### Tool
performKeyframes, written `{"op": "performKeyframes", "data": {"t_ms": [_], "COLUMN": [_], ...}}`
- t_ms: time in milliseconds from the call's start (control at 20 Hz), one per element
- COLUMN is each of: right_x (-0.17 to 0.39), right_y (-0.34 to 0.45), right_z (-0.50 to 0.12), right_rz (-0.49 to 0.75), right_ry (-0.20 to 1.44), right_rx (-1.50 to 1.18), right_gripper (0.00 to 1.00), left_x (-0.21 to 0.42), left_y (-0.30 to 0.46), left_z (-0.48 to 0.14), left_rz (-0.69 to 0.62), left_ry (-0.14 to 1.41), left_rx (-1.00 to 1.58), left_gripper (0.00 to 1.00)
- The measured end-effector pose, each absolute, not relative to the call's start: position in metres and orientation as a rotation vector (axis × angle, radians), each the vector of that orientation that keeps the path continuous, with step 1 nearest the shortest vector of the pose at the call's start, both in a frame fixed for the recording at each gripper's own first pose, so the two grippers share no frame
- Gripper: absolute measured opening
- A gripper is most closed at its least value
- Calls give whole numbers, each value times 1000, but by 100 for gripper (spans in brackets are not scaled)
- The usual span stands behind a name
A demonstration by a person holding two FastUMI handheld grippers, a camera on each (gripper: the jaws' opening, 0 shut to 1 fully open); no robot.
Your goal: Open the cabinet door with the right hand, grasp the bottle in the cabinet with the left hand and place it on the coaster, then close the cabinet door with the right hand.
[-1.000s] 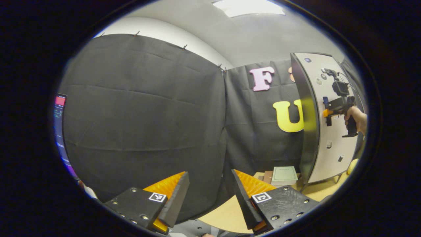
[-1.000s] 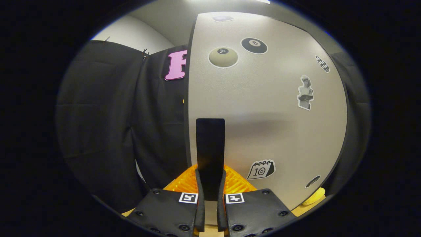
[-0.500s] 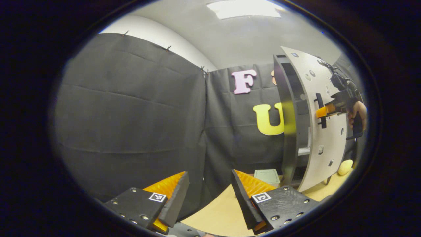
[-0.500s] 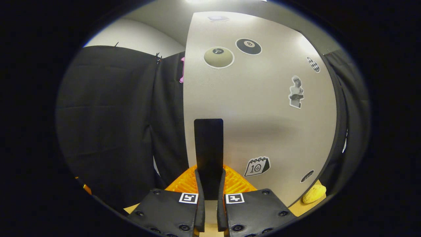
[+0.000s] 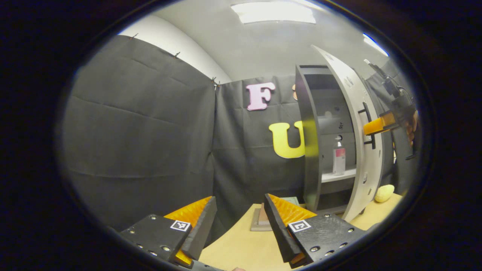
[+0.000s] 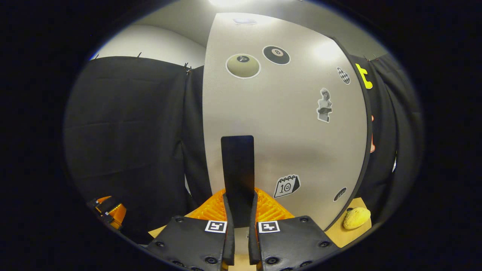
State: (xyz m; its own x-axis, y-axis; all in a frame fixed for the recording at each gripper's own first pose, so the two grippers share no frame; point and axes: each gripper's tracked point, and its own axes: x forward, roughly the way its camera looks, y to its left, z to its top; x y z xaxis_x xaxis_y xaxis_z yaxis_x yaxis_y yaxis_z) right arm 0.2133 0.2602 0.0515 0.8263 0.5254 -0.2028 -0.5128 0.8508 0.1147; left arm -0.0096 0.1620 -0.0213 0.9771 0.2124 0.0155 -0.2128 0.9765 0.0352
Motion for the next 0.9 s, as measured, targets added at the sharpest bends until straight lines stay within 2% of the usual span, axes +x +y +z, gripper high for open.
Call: {"op": "performKeyframes", "data": {"t_ms": [250, 300, 450, 900], "right_x": [209, 208, 206, 202], "right_y": [252, 250, 243, 221], "right_z": [50, 51, 50, 49], "right_rz": [615, 632, 672, 757], "right_ry": [232, 234, 238, 243], "right_rx": [76, 86, 82, 82], "right_gripper": [16, 13, 17, 16], "left_x": [23, 28, 37, 52], "left_y": [107, 94, 51, -78], "left_z": [-23, -24, -29, -17], "left_rz": [112, 94, 47, -55], "left_ry": [-13, -11, 1, 1], "left_rx": [45, 43, 31, 19], "left_gripper": [76, 76, 77, 77]}}
